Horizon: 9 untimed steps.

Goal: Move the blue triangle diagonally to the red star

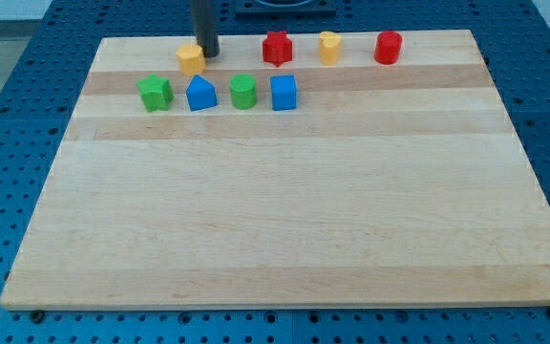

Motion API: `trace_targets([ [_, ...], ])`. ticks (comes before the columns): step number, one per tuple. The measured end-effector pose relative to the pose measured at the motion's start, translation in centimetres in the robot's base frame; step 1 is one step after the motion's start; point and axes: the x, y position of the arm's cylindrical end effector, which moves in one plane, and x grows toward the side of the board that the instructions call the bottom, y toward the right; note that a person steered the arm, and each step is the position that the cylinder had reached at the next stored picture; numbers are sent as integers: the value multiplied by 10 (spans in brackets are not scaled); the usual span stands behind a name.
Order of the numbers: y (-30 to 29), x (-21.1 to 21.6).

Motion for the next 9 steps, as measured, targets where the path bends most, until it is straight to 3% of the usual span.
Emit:
trace_targets([
  [3, -39, 76],
  [6, 16, 139],
  [7, 26, 131],
  [9, 2, 73],
])
